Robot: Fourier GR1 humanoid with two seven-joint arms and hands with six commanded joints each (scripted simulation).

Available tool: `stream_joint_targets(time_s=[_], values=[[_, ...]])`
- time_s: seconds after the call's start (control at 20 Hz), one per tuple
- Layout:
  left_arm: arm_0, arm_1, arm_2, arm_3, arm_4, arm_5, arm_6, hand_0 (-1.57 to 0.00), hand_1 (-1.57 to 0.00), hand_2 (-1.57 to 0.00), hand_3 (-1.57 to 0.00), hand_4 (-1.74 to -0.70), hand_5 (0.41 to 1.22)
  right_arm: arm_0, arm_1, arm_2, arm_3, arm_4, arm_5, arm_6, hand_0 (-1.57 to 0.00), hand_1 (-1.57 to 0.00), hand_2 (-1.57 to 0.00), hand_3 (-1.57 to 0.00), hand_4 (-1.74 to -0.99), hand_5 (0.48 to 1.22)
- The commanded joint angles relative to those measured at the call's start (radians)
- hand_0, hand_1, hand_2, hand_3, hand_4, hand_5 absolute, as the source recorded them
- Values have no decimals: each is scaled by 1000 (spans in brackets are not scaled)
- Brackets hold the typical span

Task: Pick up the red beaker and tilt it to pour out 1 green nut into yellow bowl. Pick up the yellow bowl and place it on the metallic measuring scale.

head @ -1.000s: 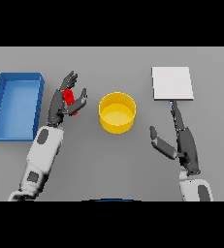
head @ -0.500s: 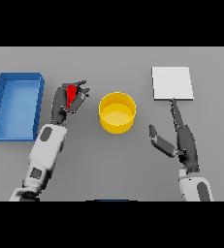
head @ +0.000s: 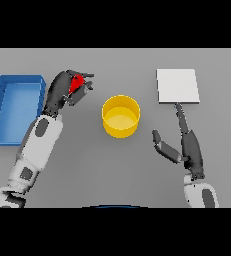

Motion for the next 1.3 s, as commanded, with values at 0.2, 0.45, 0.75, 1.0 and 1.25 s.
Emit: stream_joint_targets(time_s=[0.2,0.45,0.75,1.0,1.25], values=[[9,52,-101,-76,-84,-60,77,-1559,-1560,-1560,-1555,-1735,1128,1,-6,-2,-10,-4,7,18,1,1,1,1,-1092,665],[-80,122,-238,-74,-233,-138,148,-1566,-1566,-1566,-1564,-1739,1153,8,5,10,-21,-13,20,7,1,1,1,1,-1069,685],[-251,166,-455,8,-440,-293,159,-1570,-1570,-1570,-1569,-1689,1203,20,5,18,-32,-1,20,9,1,1,1,1,-1070,686],[-362,158,-589,81,-564,-419,169,-1571,-1571,-1571,-1570,-1637,1215,27,9,10,-26,-32,35,2,1,1,1,1,-1057,674],[-456,139,-704,163,-696,-465,143,-1571,-1571,-1571,-1571,-1705,1219,4,3,11,-6,-23,38,14,1,1,1,1,-1069,689]])
